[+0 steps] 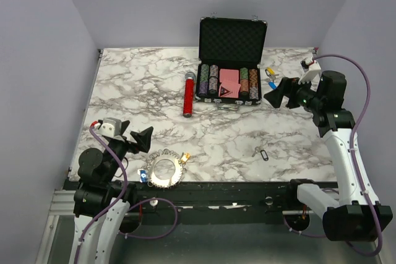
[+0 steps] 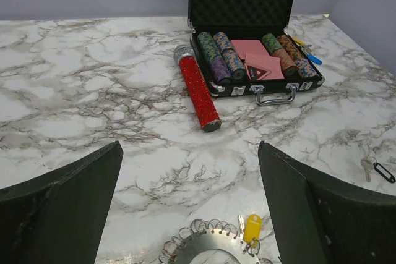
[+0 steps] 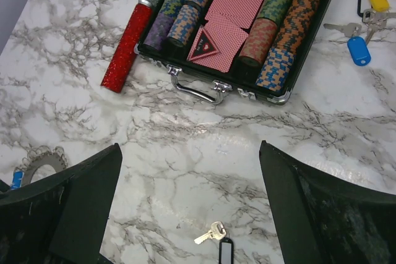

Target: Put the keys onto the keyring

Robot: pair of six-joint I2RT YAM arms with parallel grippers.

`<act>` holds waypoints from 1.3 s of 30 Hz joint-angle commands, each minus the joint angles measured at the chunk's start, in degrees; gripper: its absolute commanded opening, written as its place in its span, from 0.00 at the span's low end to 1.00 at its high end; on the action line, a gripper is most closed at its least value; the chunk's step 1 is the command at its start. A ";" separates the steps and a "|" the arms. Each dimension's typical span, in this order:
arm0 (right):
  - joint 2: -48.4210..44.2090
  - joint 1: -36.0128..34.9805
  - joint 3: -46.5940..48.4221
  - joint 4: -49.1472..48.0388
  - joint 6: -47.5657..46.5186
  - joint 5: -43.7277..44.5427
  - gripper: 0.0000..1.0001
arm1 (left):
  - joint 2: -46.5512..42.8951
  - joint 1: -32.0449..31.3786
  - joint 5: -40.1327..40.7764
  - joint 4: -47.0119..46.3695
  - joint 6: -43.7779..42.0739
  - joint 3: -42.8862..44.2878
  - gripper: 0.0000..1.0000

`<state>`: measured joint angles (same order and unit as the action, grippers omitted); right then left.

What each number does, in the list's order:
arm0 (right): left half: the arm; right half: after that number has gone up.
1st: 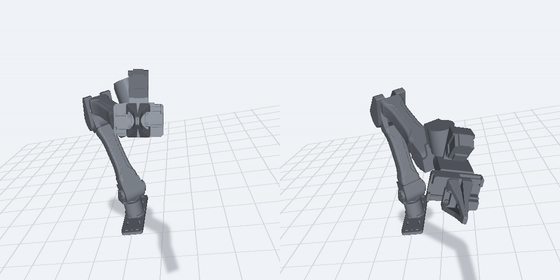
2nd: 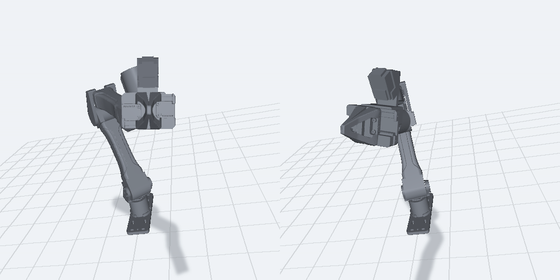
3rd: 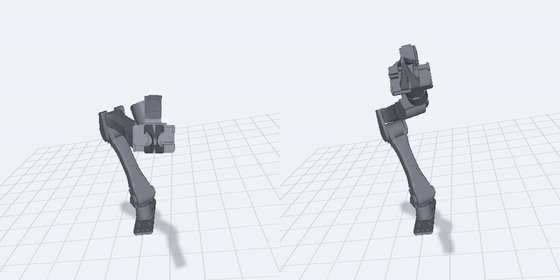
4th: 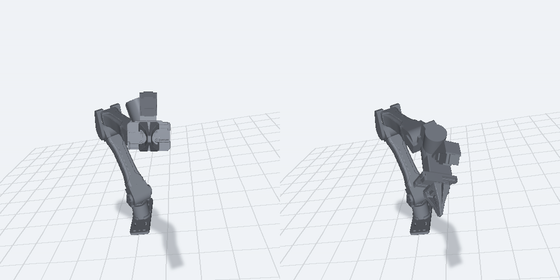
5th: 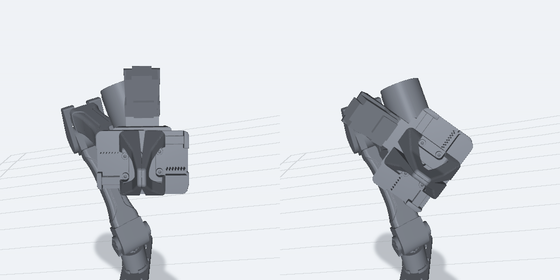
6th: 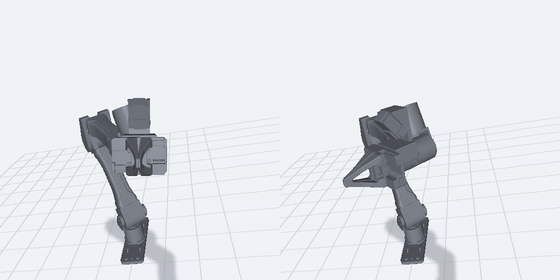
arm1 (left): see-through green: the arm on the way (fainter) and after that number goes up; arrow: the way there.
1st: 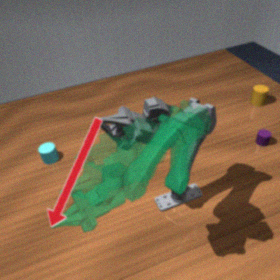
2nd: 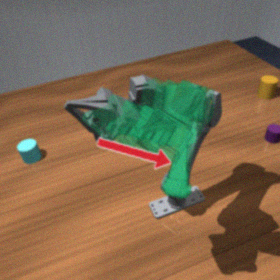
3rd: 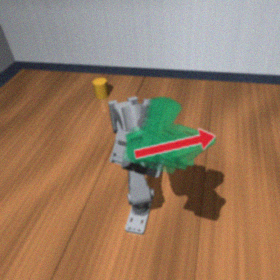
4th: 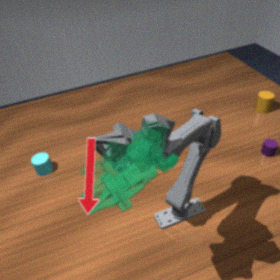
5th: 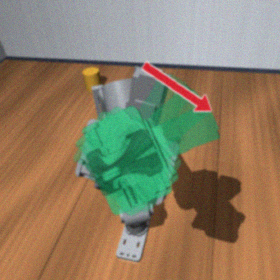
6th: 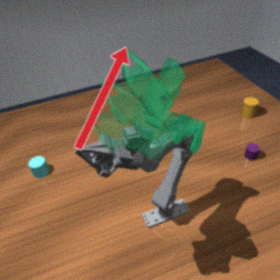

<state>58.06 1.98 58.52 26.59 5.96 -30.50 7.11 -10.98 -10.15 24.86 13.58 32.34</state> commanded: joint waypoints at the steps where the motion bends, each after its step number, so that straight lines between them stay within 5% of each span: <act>1: -0.41 0.31 -0.51 -0.31 -0.59 -1.23 1.00 | -0.79 0.17 -1.27 -1.31 0.48 -0.52 0.99; 10: 0.03 0.39 -1.31 0.74 -5.33 -8.25 1.00 | -0.61 0.17 -1.27 -1.40 0.65 -0.61 0.99; 24: 5.65 -0.04 -0.25 23.94 -48.64 -44.28 1.00 | 2.55 0.17 -14.81 -0.43 21.74 -3.42 0.99; 28: 7.24 -3.28 -1.13 26.94 -56.66 -43.34 1.00 | 3.69 0.17 -14.46 3.17 24.21 -3.51 0.99; 39: 8.65 -11.91 -6.84 22.80 -60.35 -31.81 1.00 | 14.15 -0.53 -15.78 7.22 25.09 -1.84 0.99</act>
<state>66.96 -9.32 53.41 49.47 -49.89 -65.58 17.91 -11.00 -23.86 29.80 37.80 29.04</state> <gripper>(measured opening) 0.997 0.988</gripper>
